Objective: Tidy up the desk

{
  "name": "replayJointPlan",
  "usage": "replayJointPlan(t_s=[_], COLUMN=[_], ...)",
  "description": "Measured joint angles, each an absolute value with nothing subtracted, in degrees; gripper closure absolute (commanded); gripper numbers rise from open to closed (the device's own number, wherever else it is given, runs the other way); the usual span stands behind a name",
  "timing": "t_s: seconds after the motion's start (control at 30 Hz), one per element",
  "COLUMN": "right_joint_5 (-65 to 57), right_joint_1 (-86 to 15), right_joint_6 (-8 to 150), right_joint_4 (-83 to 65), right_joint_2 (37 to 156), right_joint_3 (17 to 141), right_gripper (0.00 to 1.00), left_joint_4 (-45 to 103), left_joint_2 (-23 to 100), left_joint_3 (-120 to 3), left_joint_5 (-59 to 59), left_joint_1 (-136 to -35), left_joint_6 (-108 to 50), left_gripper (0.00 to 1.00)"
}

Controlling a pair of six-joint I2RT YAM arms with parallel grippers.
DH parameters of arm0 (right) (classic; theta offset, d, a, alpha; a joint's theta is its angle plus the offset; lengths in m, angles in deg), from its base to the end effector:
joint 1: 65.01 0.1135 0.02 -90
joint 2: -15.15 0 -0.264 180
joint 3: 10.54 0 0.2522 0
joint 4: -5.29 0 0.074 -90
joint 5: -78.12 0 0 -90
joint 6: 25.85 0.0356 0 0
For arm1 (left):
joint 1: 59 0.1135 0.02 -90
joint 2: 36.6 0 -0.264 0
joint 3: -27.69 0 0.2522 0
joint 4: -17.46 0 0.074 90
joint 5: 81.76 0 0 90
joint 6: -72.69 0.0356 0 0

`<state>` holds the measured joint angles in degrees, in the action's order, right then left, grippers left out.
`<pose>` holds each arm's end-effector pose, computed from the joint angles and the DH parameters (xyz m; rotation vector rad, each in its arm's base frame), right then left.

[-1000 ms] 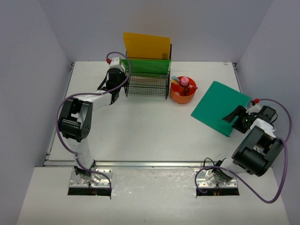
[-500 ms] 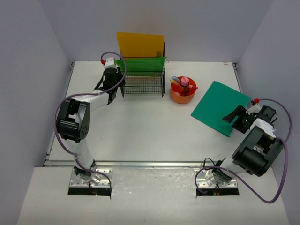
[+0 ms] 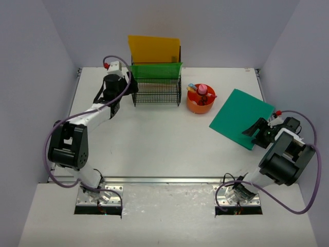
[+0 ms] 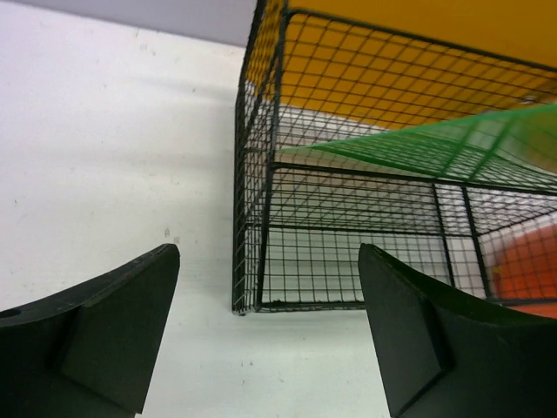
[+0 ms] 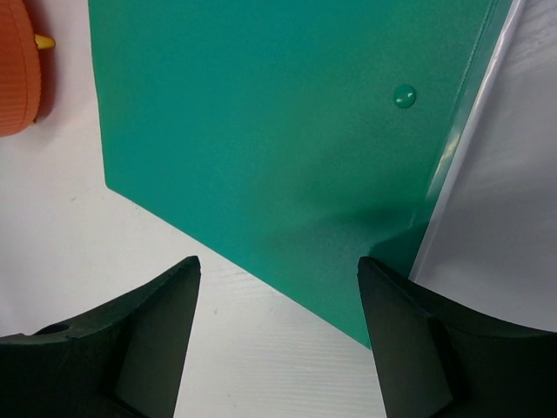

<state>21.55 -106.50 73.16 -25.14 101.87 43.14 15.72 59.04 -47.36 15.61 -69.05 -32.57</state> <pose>0.2097 -0.1593 0.1468 0.9019 2.3252 0.5533 0.3804 -0.0628 0.2522 -0.1737 1.8930 -0.1782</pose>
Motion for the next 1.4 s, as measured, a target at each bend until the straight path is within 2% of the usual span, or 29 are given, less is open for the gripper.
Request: replayJointPlan(t_s=[0.17, 0.3, 0.5, 0.67, 0.83, 0.93, 1.03, 1.17, 1.3, 1.37, 1.4], right_joint_5=[20.74, 16.92, 10.39, 7.45, 6.61, 7.16, 8.90, 11.43, 12.38, 12.81, 12.92], right_joint_1=[-106.50, -106.53, -106.53, -106.53, -106.53, -106.53, -106.53, -106.53, -106.55, -106.55, -106.56], right_joint_6=[73.00, 72.46, 70.45, 69.94, 69.50, 69.27, 69.50, 71.01, 72.25, 72.82, 73.35], right_joint_4=[-25.64, -25.36, -24.18, -23.95, -22.47, -20.78, -18.35, -15.83, -15.69, -16.48, -16.91], right_joint_2=[101.50, 93.72, 85.73, 86.50, 92.10, 94.78, 96.77, 100.11, 103.80, 106.34, 107.54], right_joint_3=[43.08, 41.29, 40.27, 37.57, 35.97, 35.57, 35.54, 36.25, 38.88, 40.88, 41.99], right_gripper=[0.20, 0.14, 0.13, 0.13, 0.16, 0.24, 0.41, 0.53, 0.73, 0.92, 0.96], left_joint_4=[17.06, 19.58, 26.42, 28.66, 29.53, 30.34, 30.80, 31.39, 31.56, 31.81, 31.93], left_joint_2=[50.72, 46.40, 44.79, 44.77, 44.77, 44.77, 45.14, 46.77, 47.76, 47.97, 48.00], left_joint_3=[-45.37, -44.99, -44.99, -44.99, -44.99, -44.99, -45.00, -45.61, -46.25, -46.77, -47.02], left_joint_5=[9.44, 1.33, -5.41, -8.41, -11.24, -12.12, -12.93, -13.44, -13.12, -12.93, -12.88], left_joint_1=[-69.05, -69.18, -71.89, -72.87, -73.51, -75.87, -78.31, -79.42, -79.31, -79.30, -79.30], left_joint_6=[-27.77, -22.09, -14.25, -12.64, -11.85, -10.77, -10.01, -10.04, -10.04, -10.04, -10.04], left_gripper=[0.19, 0.20, 0.20, 0.21, 0.21, 0.22, 0.22, 0.22, 0.22, 0.22, 0.22])
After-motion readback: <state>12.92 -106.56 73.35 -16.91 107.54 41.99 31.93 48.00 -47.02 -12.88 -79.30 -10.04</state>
